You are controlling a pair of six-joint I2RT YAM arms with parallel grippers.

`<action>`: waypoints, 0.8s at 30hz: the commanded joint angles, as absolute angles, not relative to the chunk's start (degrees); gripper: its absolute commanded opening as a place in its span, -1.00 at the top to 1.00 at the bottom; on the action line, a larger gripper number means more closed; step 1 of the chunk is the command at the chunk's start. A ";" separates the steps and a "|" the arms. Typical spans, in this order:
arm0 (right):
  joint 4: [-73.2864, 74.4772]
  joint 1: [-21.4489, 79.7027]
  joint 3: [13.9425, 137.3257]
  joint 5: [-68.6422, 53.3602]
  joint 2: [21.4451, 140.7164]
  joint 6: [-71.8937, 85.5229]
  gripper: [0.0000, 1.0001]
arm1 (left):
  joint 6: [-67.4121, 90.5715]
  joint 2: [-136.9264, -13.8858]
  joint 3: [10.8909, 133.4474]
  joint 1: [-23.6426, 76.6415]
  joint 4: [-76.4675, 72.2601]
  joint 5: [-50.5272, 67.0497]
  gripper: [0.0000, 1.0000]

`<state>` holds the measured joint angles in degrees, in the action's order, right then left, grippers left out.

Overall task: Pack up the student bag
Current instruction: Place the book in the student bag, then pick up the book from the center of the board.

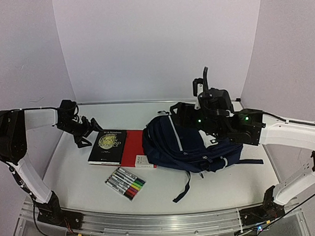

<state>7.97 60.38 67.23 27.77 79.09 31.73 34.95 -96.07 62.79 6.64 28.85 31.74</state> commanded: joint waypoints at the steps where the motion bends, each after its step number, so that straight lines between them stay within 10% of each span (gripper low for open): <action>1: 5.81 62.90 73.89 21.20 87.61 34.02 -0.55 | 33.92 -93.59 60.14 3.81 27.27 31.70 -0.95; 24: -5.80 61.76 102.54 -3.39 133.97 40.64 -0.24 | 33.49 -98.78 56.47 3.59 22.44 28.39 -0.88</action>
